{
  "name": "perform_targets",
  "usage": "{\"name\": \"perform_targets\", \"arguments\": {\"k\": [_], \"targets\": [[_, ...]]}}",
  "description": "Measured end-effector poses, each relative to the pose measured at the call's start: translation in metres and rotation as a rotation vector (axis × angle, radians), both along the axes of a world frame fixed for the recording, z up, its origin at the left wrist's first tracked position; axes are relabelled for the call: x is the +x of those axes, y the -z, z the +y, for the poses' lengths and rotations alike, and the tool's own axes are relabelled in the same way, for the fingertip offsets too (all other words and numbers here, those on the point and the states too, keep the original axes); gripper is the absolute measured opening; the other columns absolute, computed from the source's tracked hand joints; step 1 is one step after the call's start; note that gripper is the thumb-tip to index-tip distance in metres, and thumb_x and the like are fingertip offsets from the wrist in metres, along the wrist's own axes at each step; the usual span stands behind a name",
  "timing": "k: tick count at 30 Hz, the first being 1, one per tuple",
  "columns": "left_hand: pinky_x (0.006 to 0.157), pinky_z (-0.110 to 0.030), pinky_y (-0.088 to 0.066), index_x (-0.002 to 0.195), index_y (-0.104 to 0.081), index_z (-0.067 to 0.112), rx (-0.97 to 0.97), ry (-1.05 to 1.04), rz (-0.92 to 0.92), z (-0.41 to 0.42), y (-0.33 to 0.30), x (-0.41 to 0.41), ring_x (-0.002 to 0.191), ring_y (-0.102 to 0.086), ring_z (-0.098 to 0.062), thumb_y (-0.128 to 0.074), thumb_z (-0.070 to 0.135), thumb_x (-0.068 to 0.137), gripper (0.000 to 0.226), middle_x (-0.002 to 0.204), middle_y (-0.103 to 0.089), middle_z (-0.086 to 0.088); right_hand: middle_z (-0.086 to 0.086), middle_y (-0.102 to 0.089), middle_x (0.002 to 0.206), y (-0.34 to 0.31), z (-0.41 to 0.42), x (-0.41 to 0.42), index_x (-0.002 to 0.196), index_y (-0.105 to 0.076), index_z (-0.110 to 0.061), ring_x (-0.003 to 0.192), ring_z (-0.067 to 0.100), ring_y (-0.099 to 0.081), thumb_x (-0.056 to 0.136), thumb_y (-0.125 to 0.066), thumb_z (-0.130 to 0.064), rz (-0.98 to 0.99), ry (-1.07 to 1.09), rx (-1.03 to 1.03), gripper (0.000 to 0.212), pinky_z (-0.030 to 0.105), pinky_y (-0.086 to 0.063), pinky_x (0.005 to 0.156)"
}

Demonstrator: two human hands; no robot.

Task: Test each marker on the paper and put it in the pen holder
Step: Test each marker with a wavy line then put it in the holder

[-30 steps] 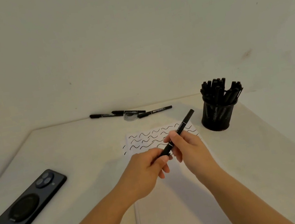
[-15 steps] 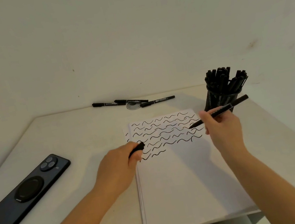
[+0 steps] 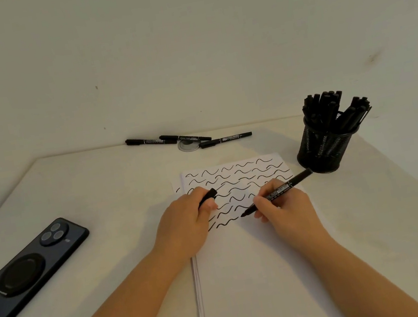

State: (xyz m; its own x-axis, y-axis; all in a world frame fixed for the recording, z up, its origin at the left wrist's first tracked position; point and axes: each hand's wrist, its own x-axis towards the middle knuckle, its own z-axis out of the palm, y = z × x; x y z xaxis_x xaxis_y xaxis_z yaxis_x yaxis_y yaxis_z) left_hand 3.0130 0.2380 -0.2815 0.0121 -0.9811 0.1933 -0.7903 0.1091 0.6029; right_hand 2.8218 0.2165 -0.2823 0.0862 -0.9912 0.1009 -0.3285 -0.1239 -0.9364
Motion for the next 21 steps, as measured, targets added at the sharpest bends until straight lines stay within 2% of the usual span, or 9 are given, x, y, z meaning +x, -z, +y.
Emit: {"name": "perform_targets", "arguments": {"k": [3,5,7,8,10,12,14,17,21], "targets": [[0.068,-0.033,-0.047,0.095,-0.056,0.027,0.005,0.000,0.033,0.001,0.000,0.001,0.079,-0.058,-0.013,-0.039,0.030,0.095,0.018,0.094,-0.068,0.010,-0.009,-0.068,0.060,-0.001,0.003,0.002,0.069,-0.058,-0.030,0.055,0.000,-0.059,0.082,-0.060,-0.022,0.059,-0.072,-0.016,0.015,0.015,-0.044,0.057],[0.070,-0.033,-0.047,0.093,-0.056,0.026,0.005,0.002,0.044,0.001,-0.001,0.001,0.081,-0.059,-0.013,-0.040,0.030,0.095,0.017,0.094,-0.068,0.010,-0.007,-0.066,0.059,0.000,0.002,0.000,0.067,-0.056,-0.026,0.052,0.000,-0.054,0.081,-0.059,-0.021,0.081,-0.021,-0.039,0.015,0.016,-0.042,0.054],[0.067,-0.032,-0.046,0.093,-0.057,0.025,0.003,0.004,0.049,0.001,-0.002,0.001,0.077,-0.058,-0.013,-0.040,0.029,0.095,0.018,0.094,-0.069,0.009,0.003,-0.064,0.059,0.001,0.001,-0.003,0.065,-0.054,-0.023,0.048,0.003,-0.047,0.079,-0.058,-0.019,0.105,0.044,-0.045,0.015,0.021,-0.039,0.050],[0.066,-0.032,-0.045,0.093,-0.057,0.024,0.004,0.004,0.052,0.001,-0.002,0.001,0.075,-0.057,-0.013,-0.040,0.029,0.095,0.018,0.094,-0.069,0.008,0.006,-0.063,0.059,0.001,0.001,-0.004,0.064,-0.053,-0.022,0.047,0.004,-0.044,0.078,-0.058,-0.019,0.112,0.072,-0.051,0.015,0.020,-0.037,0.048],[0.067,-0.034,-0.046,0.094,-0.057,0.023,0.008,0.004,0.048,0.001,-0.002,0.001,0.076,-0.058,-0.015,-0.040,0.030,0.094,0.018,0.095,-0.069,0.006,0.000,-0.062,0.058,0.001,0.001,-0.006,0.063,-0.053,-0.022,0.047,0.003,-0.047,0.079,-0.059,-0.019,0.105,0.138,-0.100,0.017,0.014,-0.036,0.046],[0.070,-0.037,-0.047,0.096,-0.057,0.023,0.005,0.005,0.032,0.002,-0.002,0.001,0.076,-0.057,-0.018,-0.041,0.031,0.094,0.018,0.094,-0.069,0.004,-0.008,-0.064,0.059,-0.002,0.002,-0.009,0.065,-0.055,-0.025,0.053,0.002,-0.054,0.080,-0.061,-0.020,-0.006,0.191,-0.134,0.017,0.012,-0.040,0.052],[0.070,-0.037,-0.047,0.098,-0.058,0.023,-0.011,0.020,0.011,0.003,-0.001,0.000,0.074,-0.056,-0.018,-0.042,0.032,0.094,0.018,0.088,-0.067,0.005,-0.005,-0.065,0.059,-0.004,0.001,-0.012,0.069,-0.057,-0.026,0.054,0.006,-0.056,0.082,-0.061,-0.021,-0.154,0.205,-0.106,0.014,0.016,-0.042,0.054],[0.064,-0.021,-0.040,0.098,-0.060,0.026,-0.074,0.080,-0.001,0.006,-0.001,-0.004,0.071,-0.049,-0.009,-0.047,0.032,0.092,0.015,0.073,-0.056,0.014,-0.004,-0.060,0.052,-0.008,0.000,-0.015,0.072,-0.059,-0.022,0.047,0.005,-0.050,0.083,-0.062,-0.020,-0.266,0.165,-0.048,0.012,0.013,-0.039,0.047],[0.069,-0.021,-0.042,0.106,-0.062,0.026,-0.125,0.140,-0.001,0.009,-0.001,-0.008,0.080,-0.047,-0.004,-0.051,0.030,0.091,0.018,0.088,-0.060,0.015,-0.004,-0.056,0.051,-0.012,0.000,-0.016,0.068,-0.061,-0.024,0.045,0.009,-0.045,0.086,-0.057,-0.010,-0.396,0.087,0.004,0.023,0.017,-0.037,0.042]]}}
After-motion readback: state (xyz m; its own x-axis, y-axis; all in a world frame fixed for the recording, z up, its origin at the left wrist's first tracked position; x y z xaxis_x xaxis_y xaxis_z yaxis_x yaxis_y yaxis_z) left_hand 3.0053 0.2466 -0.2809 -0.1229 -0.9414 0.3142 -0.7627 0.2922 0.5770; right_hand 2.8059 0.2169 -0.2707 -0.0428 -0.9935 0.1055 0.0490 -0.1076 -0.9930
